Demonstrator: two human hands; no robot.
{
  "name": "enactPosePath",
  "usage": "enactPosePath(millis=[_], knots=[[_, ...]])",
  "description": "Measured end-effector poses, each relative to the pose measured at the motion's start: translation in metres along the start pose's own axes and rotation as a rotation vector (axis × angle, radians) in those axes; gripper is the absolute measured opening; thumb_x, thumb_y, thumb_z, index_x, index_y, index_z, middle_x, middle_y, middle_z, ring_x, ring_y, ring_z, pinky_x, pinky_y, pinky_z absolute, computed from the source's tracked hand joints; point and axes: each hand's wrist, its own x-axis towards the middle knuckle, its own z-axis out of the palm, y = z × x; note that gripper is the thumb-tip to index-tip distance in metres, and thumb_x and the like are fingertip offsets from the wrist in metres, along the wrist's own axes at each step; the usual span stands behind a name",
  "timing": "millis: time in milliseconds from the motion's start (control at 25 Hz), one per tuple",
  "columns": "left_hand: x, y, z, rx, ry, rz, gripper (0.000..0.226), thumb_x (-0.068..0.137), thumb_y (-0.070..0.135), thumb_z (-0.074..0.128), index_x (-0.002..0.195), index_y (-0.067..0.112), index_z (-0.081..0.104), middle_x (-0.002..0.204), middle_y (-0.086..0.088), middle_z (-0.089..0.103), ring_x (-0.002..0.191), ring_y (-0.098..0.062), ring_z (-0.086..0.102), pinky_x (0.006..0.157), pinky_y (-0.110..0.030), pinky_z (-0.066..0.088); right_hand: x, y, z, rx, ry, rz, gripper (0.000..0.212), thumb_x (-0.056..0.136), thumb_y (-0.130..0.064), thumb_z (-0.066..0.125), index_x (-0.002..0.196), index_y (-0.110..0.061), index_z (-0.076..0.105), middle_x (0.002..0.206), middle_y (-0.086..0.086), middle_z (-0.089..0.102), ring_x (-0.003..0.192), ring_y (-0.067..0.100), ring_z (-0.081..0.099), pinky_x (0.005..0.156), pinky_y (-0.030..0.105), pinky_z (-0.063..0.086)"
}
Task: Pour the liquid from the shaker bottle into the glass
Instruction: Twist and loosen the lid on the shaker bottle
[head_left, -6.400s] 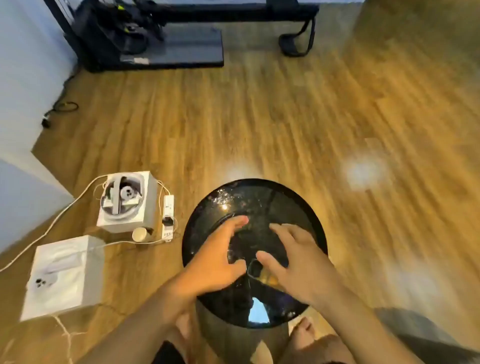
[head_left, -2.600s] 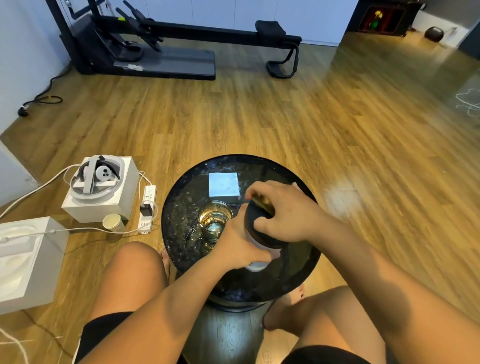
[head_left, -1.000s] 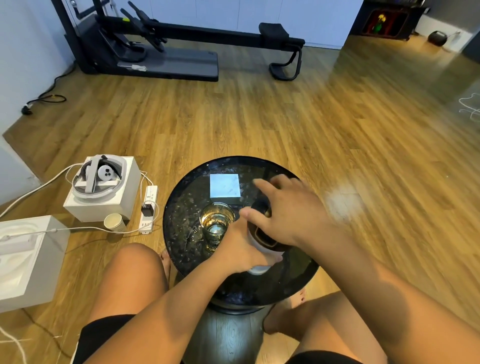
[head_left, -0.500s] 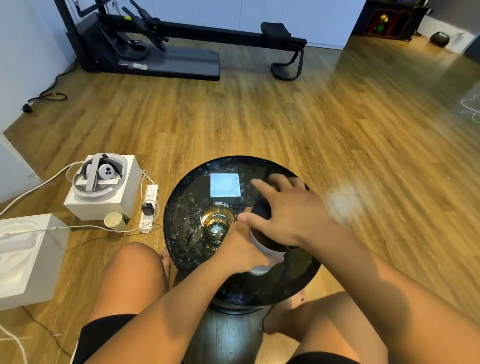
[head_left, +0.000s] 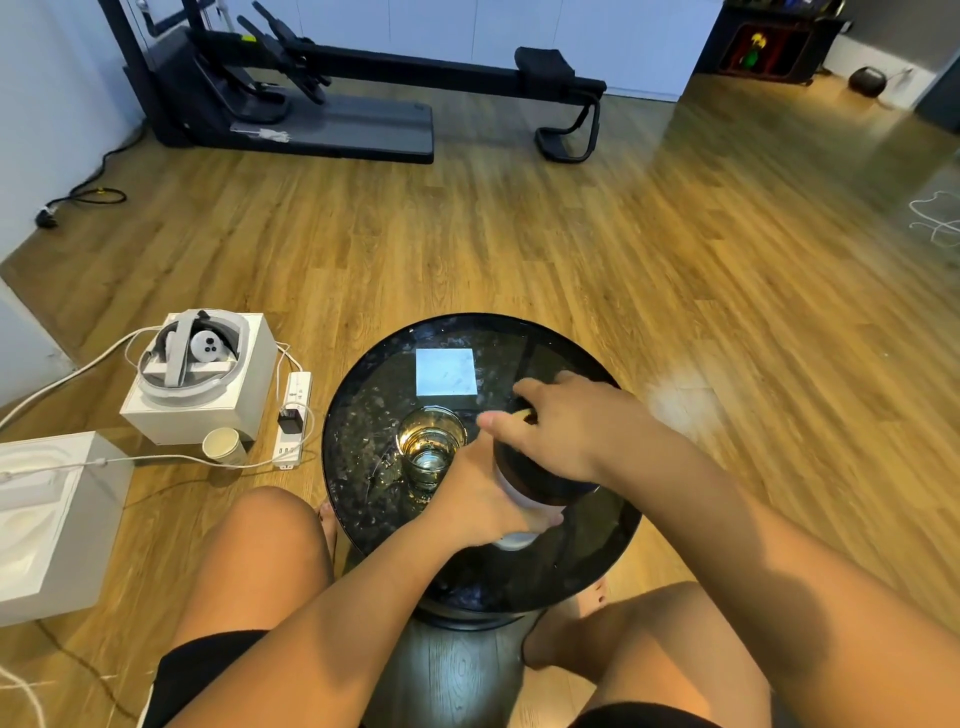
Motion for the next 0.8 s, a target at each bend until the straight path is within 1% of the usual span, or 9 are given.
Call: enactPosePath(millis=[120, 200, 360, 440, 520, 600, 640, 720, 800], knots=[[0.0, -0.0026, 0.002, 0.027, 0.016, -0.024, 0.079, 0.047, 0.057, 0.088, 0.112, 0.027, 0.056, 0.094, 0.016, 0.067, 0.093, -0.006, 0.068, 0.072, -0.013, 0.05, -0.0036, -0.0031, -0.0012, 0.128, -0.034, -0.33, 0.048, 0.07, -0.055, 0.049, 0.116, -0.041, 0.058, 0.121, -0.008, 0.056, 0.12, 0.019, 0.045, 0.106, 0.056, 0.026], [0.0001, -0.0017, 0.0036, -0.004, 0.027, -0.03, 0.072, 0.047, 0.053, 0.089, 0.107, 0.038, 0.054, 0.099, 0.016, 0.067, 0.098, -0.006, 0.068, 0.078, -0.016, 0.053, -0.0034, -0.0003, -0.0033, 0.193, 0.014, -0.361, 0.046, 0.074, -0.058, 0.051, 0.115, -0.04, 0.06, 0.124, -0.01, 0.057, 0.128, 0.016, 0.042, 0.112, 0.06, 0.012], [-0.0006, -0.001, 0.0002, 0.027, 0.012, -0.044, 0.083, 0.047, 0.057, 0.091, 0.117, 0.033, 0.053, 0.101, 0.018, 0.067, 0.096, 0.003, 0.065, 0.077, -0.019, 0.052, -0.0007, -0.0007, 0.004, -0.079, 0.069, 0.104, 0.077, 0.082, -0.079, 0.023, 0.137, -0.029, 0.04, 0.129, 0.01, 0.051, 0.114, 0.036, 0.052, 0.081, 0.045, 0.046], [-0.0007, -0.001, -0.0005, 0.01, 0.007, -0.051, 0.088, 0.046, 0.056, 0.092, 0.119, 0.034, 0.049, 0.101, 0.022, 0.066, 0.095, 0.006, 0.064, 0.075, -0.014, 0.05, -0.0004, -0.0023, 0.005, 0.017, 0.006, 0.025, 0.064, 0.084, -0.067, 0.036, 0.134, -0.028, 0.04, 0.124, 0.01, 0.052, 0.105, 0.034, 0.055, 0.074, 0.04, 0.046], [0.0005, -0.0021, 0.0002, 0.012, 0.016, -0.072, 0.097, 0.044, 0.059, 0.09, 0.126, 0.031, 0.047, 0.108, 0.02, 0.066, 0.101, 0.003, 0.064, 0.082, -0.017, 0.053, -0.0024, -0.0028, -0.0017, 0.176, -0.052, -0.212, 0.057, 0.073, -0.054, 0.05, 0.127, -0.036, 0.046, 0.124, -0.002, 0.052, 0.116, 0.027, 0.048, 0.096, 0.052, 0.04], [0.0004, -0.0034, 0.0022, -0.012, 0.017, -0.097, 0.1, 0.042, 0.059, 0.089, 0.128, 0.024, 0.051, 0.111, 0.015, 0.067, 0.104, -0.001, 0.065, 0.086, -0.02, 0.054, -0.0039, -0.001, -0.0036, 0.197, -0.059, -0.303, 0.061, 0.069, -0.057, 0.051, 0.128, -0.041, 0.047, 0.131, -0.008, 0.051, 0.132, 0.022, 0.036, 0.11, 0.067, 0.015], [0.0003, -0.0049, 0.0035, -0.035, 0.003, -0.104, 0.1, 0.042, 0.058, 0.09, 0.128, 0.022, 0.053, 0.109, 0.015, 0.068, 0.104, -0.003, 0.065, 0.086, -0.019, 0.054, -0.0042, 0.0001, -0.0025, 0.139, -0.015, -0.251, 0.067, 0.073, -0.066, 0.047, 0.134, -0.041, 0.042, 0.138, -0.006, 0.048, 0.136, 0.024, 0.033, 0.109, 0.068, 0.015], [0.0009, -0.0072, 0.0042, -0.073, -0.005, -0.141, 0.106, 0.042, 0.051, 0.093, 0.131, 0.009, 0.054, 0.11, 0.008, 0.07, 0.109, -0.012, 0.067, 0.091, -0.029, 0.057, -0.0039, 0.0007, 0.0004, -0.045, 0.064, -0.039, 0.085, 0.072, -0.085, 0.031, 0.14, -0.035, 0.036, 0.137, 0.003, 0.049, 0.126, 0.033, 0.045, 0.096, 0.057, 0.039], [0.0008, -0.0059, 0.0033, -0.082, 0.0, -0.126, 0.106, 0.042, 0.046, 0.093, 0.129, -0.001, 0.054, 0.112, -0.003, 0.071, 0.113, -0.025, 0.066, 0.095, -0.039, 0.057, -0.0048, -0.0019, 0.0031, -0.087, 0.027, 0.013, 0.086, 0.071, -0.085, 0.036, 0.138, -0.031, 0.037, 0.128, 0.007, 0.052, 0.112, 0.034, 0.053, 0.084, 0.048, 0.046]])
